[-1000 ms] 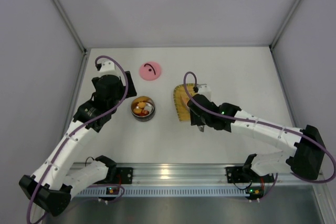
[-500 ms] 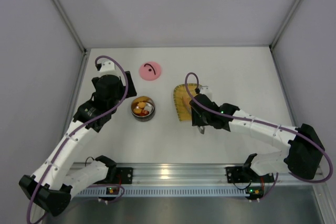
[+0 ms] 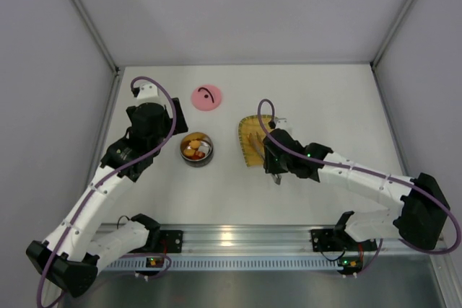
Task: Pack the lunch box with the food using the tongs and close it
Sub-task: Pick up the fake food from the plate.
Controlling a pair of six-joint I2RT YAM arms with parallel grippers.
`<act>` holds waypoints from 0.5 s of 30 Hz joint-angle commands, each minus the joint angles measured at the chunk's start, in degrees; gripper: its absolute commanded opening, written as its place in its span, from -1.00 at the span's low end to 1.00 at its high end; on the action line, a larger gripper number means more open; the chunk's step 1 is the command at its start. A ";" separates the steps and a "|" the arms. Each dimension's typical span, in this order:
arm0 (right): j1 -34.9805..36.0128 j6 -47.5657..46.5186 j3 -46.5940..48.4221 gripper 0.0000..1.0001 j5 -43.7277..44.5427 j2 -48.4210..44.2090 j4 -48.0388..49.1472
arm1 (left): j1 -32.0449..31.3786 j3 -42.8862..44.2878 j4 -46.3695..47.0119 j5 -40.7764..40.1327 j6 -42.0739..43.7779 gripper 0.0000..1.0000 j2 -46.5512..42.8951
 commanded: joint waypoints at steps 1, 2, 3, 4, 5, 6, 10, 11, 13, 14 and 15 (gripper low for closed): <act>-0.77 -0.16 1.29 -0.49 0.97 -2.57 2.22 | 0.31 0.94 1.18 -1.08 0.38 0.98 -0.01; -0.77 -0.25 1.47 -0.49 1.24 -2.92 1.95 | 0.31 0.94 1.27 -1.08 0.29 0.98 -0.01; -0.77 -0.25 2.17 -0.49 1.42 -3.10 1.17 | 0.31 0.94 1.27 -1.08 0.29 0.98 -0.01; -0.77 -0.42 2.43 -0.50 2.11 -3.27 0.64 | 0.31 0.94 1.27 -1.08 0.29 0.98 -0.01; -0.77 -0.60 2.78 -0.50 2.47 -3.71 0.28 | 0.31 0.94 1.27 -1.08 0.29 0.98 0.08; -0.77 -0.77 3.40 -0.50 2.65 -3.98 0.02 | 0.31 0.94 1.19 -1.08 0.38 0.98 0.00; -0.77 -1.30 5.25 -0.50 4.14 -4.50 -1.74 | 0.22 0.94 1.27 -1.08 0.38 0.98 -0.01; -0.77 -1.48 5.51 -0.50 4.32 -4.59 -2.09 | 0.31 0.94 1.27 -1.08 0.29 0.98 -0.09; -0.77 -1.65 6.30 -0.50 4.75 -4.59 -2.53 | 0.31 1.03 1.18 -0.99 0.29 0.98 -0.01; -0.86 -1.83 6.56 -0.50 4.84 -4.68 -2.88 | 0.31 1.03 1.27 -0.99 0.29 0.98 -0.01; -0.77 -1.92 7.00 -0.50 4.93 -4.77 -2.97 | 0.31 0.94 1.19 -1.08 0.29 0.98 -0.01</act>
